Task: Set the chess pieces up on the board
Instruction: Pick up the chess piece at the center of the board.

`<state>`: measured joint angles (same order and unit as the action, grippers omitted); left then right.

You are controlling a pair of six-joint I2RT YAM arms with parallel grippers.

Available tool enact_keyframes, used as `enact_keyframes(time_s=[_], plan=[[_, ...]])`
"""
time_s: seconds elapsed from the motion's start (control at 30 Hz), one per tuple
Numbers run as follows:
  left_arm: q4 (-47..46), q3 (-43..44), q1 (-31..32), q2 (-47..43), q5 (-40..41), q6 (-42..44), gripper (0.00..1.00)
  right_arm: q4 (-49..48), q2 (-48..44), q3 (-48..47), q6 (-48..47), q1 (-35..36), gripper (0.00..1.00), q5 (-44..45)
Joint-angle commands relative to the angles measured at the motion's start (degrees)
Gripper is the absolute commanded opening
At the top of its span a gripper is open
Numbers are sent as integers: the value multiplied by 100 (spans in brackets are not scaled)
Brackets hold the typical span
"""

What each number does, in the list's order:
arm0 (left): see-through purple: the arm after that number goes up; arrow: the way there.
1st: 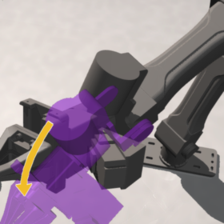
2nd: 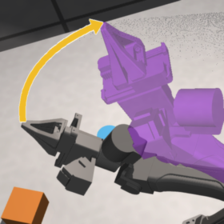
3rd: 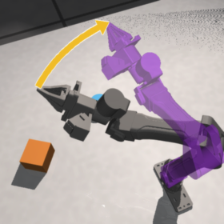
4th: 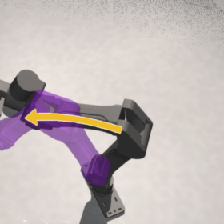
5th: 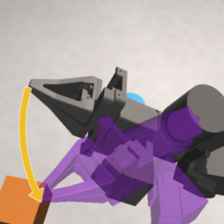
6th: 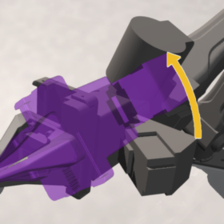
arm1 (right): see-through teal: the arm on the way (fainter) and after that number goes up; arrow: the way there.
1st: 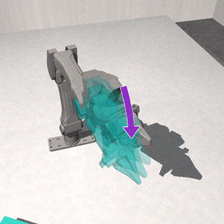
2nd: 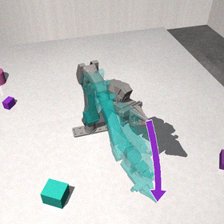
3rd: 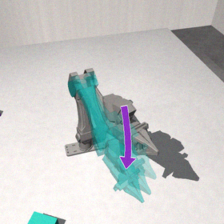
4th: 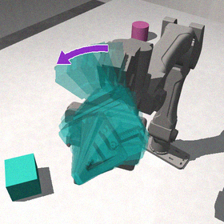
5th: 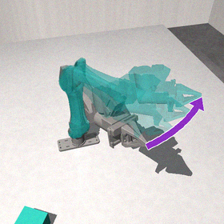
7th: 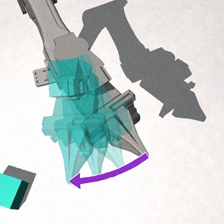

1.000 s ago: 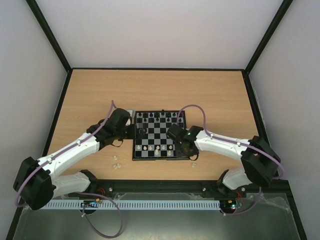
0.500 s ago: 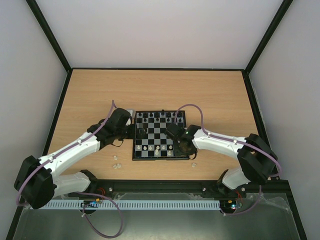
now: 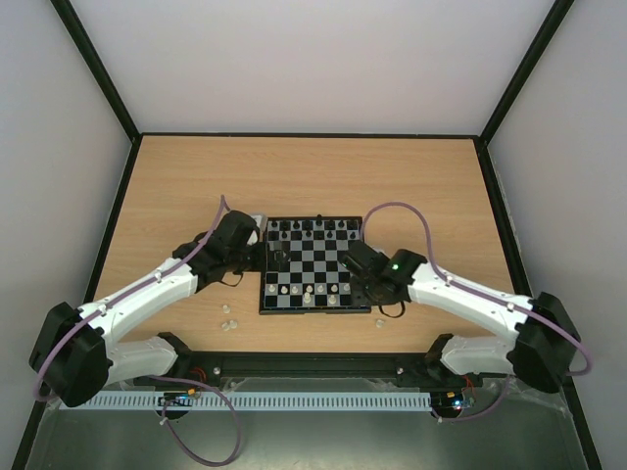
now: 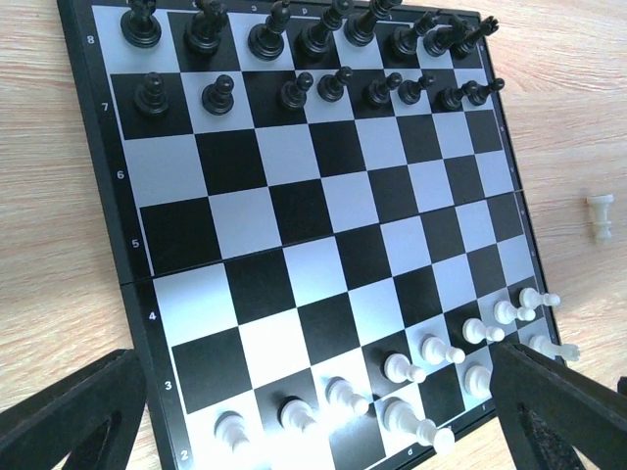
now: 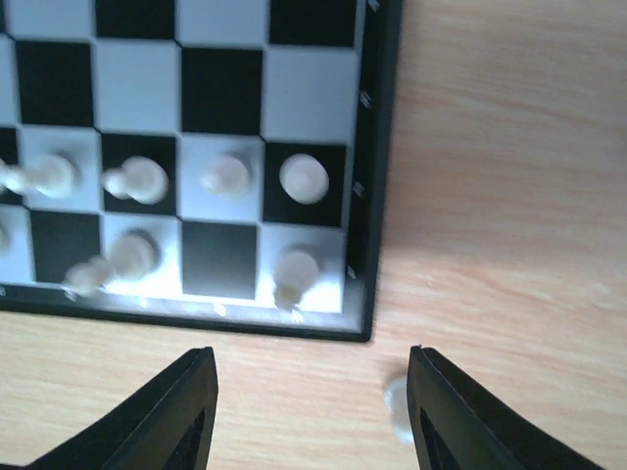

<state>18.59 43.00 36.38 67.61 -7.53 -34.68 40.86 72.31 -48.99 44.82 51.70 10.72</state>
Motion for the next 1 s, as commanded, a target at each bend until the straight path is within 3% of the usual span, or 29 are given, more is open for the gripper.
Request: enact_keyframes(time_s=[0.0, 0.3, 0.97], plan=[[-144, -116, -30, 25, -155, 67, 99, 626, -548, 618, 465, -28, 53, -244], [-232, -170, -30, 3, -343, 86, 99, 639, -1046, 1158, 874, 18, 50, -526], [-235, -190, -35, -26, -299, 77, 99, -86, -337, 1459, 655, 45, 31, -615]])
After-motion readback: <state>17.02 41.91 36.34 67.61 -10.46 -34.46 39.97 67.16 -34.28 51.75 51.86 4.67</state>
